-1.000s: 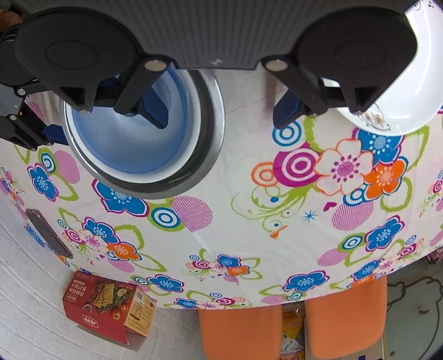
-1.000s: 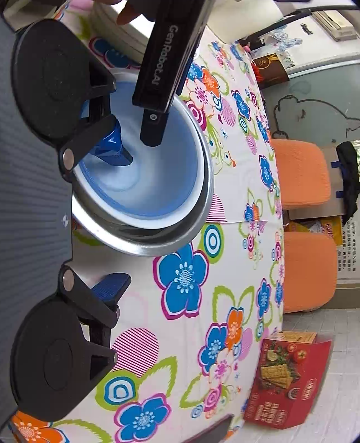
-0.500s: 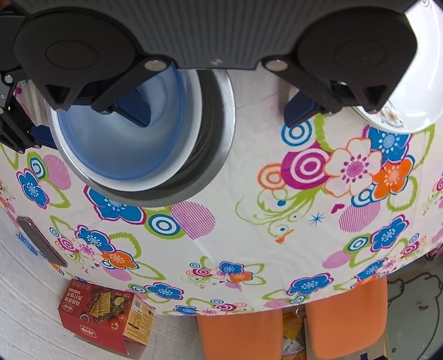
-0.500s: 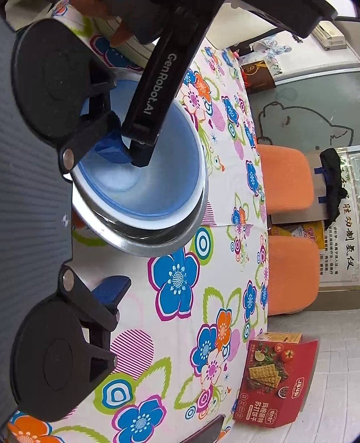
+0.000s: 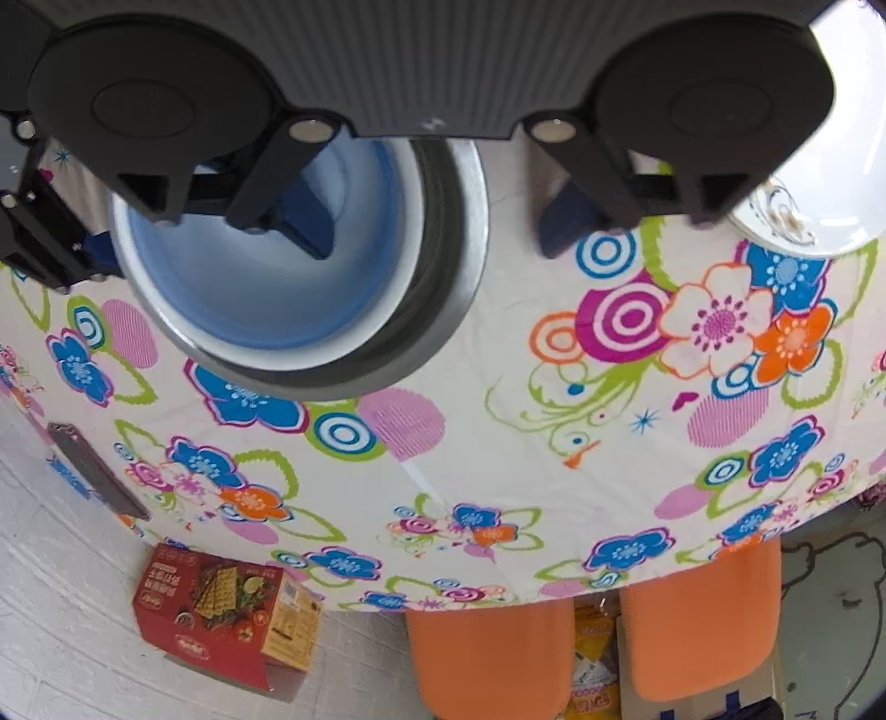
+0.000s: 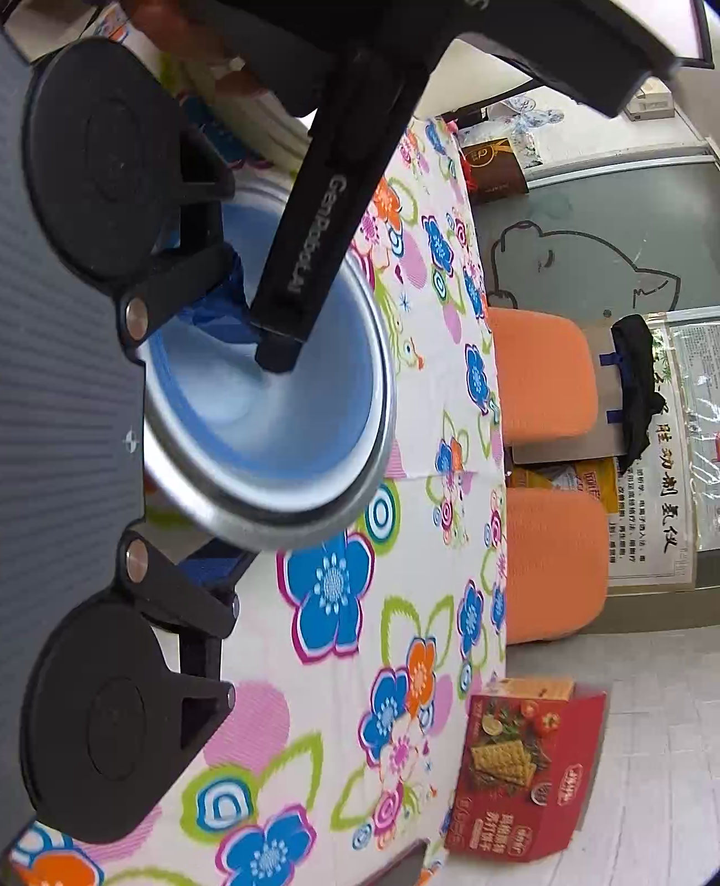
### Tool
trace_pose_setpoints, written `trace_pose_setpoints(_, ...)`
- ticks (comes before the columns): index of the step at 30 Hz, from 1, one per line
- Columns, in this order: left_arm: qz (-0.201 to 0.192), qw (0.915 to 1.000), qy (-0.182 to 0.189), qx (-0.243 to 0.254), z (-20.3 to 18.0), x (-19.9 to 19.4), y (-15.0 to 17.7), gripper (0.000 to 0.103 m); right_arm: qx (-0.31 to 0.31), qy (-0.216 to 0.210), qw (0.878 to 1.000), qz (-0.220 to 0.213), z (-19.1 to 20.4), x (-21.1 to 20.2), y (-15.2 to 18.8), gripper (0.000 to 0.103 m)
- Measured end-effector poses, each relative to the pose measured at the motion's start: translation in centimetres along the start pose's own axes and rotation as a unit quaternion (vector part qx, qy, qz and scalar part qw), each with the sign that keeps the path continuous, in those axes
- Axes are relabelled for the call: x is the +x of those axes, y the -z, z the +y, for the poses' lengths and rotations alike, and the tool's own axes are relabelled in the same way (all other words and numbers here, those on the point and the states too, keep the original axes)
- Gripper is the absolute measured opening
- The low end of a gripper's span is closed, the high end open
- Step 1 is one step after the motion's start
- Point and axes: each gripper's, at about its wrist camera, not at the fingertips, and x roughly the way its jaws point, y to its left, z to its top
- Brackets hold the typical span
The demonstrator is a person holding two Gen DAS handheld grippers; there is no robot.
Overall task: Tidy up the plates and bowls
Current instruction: 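Lift the nested bowls and lower them onto the plate stack with both tools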
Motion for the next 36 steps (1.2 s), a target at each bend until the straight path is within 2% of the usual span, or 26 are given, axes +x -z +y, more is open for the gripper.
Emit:
trace_pose_setpoints(2, 0.008, 0.9998, 0.015, -0.008, -0.3, -0.2, -0.5, 0.044, -0.001, 0.001, 1.000, 0.002, 0.3, 0.2, -0.3, 0.060)
trace_pose_setpoints(6, 0.010, 0.9999, 0.003, -0.005, -0.9, -0.1, -1.0, 0.045, 0.044, -0.002, 0.999, 0.004, 0.1, -0.2, -0.5, 0.065)
trace_pose_setpoints(9, -0.009, 0.9999, 0.009, -0.006, -1.3, -1.2, -1.9, 0.045, 0.033, 0.021, 0.999, -0.019, 0.7, -1.3, -1.3, 0.066)
trace_pose_setpoints(13, -0.040, 0.9991, 0.015, 0.003, -1.8, -3.6, -2.9, 0.046, 0.025, 0.022, 0.999, -0.043, 1.2, -3.0, -2.8, 0.068)
trace_pose_setpoints(17, -0.055, 0.9983, 0.015, -0.012, -0.8, -5.7, -2.3, 0.049, 0.002, 0.014, 0.998, -0.056, 3.1, -4.1, -3.3, 0.069)
trace_pose_setpoints(24, -0.055, 0.9957, -0.019, -0.072, 4.6, -9.2, 2.1, 0.050, -0.031, -0.048, 0.998, -0.040, 9.2, -3.3, -2.4, 0.070)
trace_pose_setpoints(29, -0.060, 0.9900, -0.066, -0.109, 9.5, -11.8, 5.0, 0.050, -0.047, -0.106, 0.993, -0.030, 13.8, -1.9, -2.1, 0.071)
trace_pose_setpoints(33, -0.059, 0.9851, -0.090, -0.134, 12.5, -13.0, 6.7, 0.051, -0.063, -0.133, 0.989, -0.013, 16.6, -0.9, -2.1, 0.071)
trace_pose_setpoints(36, -0.056, 0.9827, -0.095, -0.149, 14.2, -13.2, 7.6, 0.051, -0.077, -0.140, 0.987, -0.001, 18.1, -0.2, -2.0, 0.071)
